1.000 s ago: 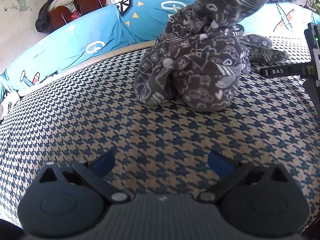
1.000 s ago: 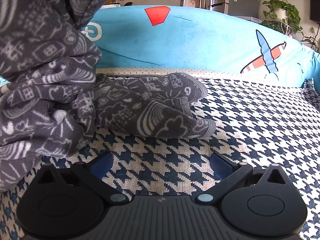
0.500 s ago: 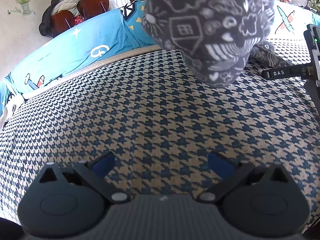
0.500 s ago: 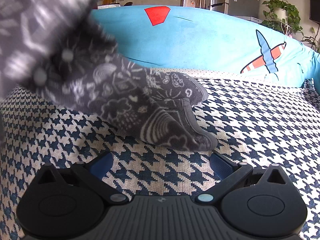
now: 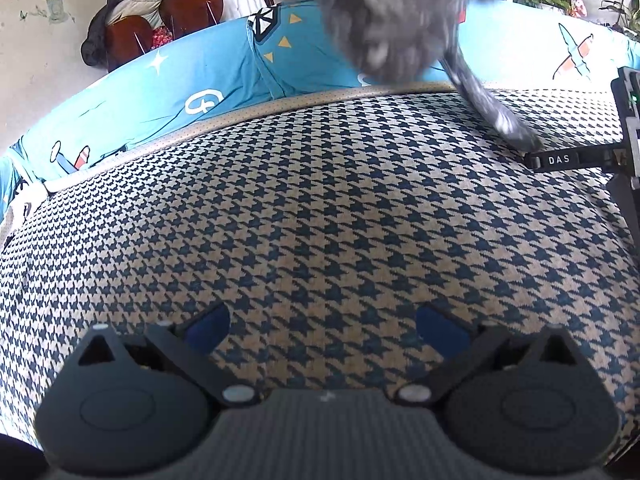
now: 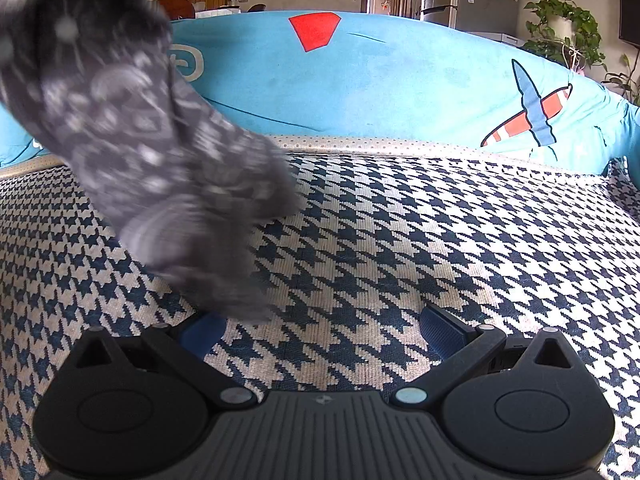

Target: Fold clothes

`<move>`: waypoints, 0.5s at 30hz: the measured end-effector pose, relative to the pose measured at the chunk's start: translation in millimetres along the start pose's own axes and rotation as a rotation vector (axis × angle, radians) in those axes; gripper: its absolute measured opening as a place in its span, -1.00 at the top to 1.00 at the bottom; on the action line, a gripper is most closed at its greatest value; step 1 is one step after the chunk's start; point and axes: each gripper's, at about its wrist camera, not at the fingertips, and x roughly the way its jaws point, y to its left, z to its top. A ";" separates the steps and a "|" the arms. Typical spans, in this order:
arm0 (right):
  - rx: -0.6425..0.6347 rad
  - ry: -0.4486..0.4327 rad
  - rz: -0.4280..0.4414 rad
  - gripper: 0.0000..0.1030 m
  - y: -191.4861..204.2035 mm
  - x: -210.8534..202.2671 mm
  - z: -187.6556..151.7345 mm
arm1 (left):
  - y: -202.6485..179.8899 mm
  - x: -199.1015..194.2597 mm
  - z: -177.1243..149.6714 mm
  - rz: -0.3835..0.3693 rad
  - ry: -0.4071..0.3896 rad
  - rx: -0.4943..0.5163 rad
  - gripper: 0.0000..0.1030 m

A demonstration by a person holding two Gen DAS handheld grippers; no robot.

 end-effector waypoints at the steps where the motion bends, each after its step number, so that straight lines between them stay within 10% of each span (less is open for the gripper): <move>1: 0.000 0.000 0.000 -1.00 0.0 0.0 0.0 | -0.5 0.5 0.1 0.001 0.002 0.000 -1.00; 15: 0.000 0.000 0.000 -1.00 0.5 -1.0 -0.4 | -1.4 4.1 0.5 -0.002 0.021 -0.007 -1.00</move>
